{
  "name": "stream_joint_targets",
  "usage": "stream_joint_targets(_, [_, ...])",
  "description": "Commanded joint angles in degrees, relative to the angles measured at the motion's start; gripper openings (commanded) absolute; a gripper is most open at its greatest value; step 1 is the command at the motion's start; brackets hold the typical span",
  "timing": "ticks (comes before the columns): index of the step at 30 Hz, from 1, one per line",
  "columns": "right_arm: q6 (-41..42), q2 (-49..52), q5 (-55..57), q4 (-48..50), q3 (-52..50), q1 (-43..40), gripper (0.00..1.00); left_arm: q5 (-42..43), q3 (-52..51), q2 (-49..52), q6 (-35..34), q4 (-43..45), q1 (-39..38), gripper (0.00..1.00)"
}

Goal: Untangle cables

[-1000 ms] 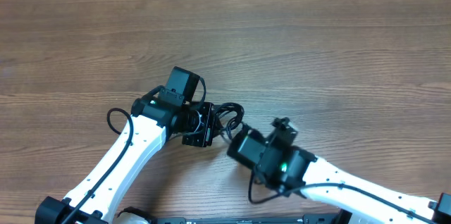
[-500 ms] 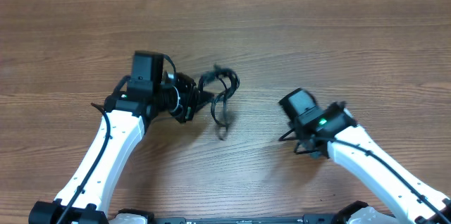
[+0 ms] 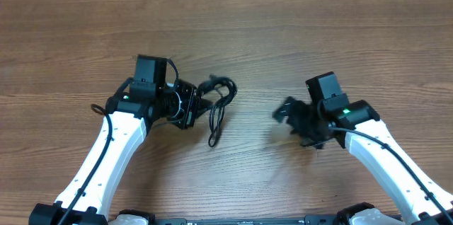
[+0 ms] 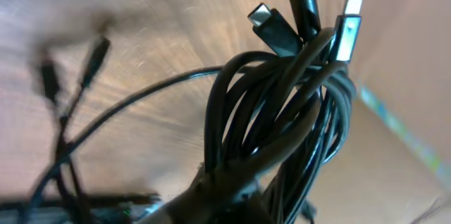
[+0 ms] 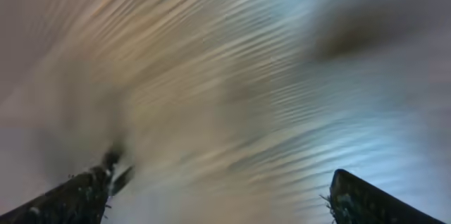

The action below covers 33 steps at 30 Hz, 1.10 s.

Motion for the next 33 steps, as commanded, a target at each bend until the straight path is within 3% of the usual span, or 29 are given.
stream_joint_targets(1, [-9.79,-0.46,-14.58,4.44,-0.17,6.19,0.98,-2.14,0.81,-1.57,-14.97,-0.83,-1.27,0.04])
stream_joint_targets(5, [-7.65,-0.46,-11.52,11.06,-0.17,14.38,1.00,-4.74,0.81,-1.57,-19.10,-2.27,-1.66,0.05])
stream_joint_targets(11, [3.43,-0.46,0.17,12.61,-0.17,20.41,1.00,-13.79,0.81,-1.57,-20.74,-8.74,-1.66,0.05])
stream_joint_targets(19, [3.06,-0.46,-0.48,13.33,-0.17,21.24,1.00,-25.86,0.81,-1.57,-20.98,-14.05,-1.66,0.05])
stream_joint_targets(28, [-2.97,-0.46,-7.52,18.86,-0.17,24.09,1.00,-27.26,0.79,-1.53,-22.32,-14.43,-1.68,0.05])
stream_joint_targets(33, [0.94,-0.44,1.73,19.02,-0.17,28.13,1.00,-26.99,0.79,-1.53,-25.22,-14.43,-1.68,0.04])
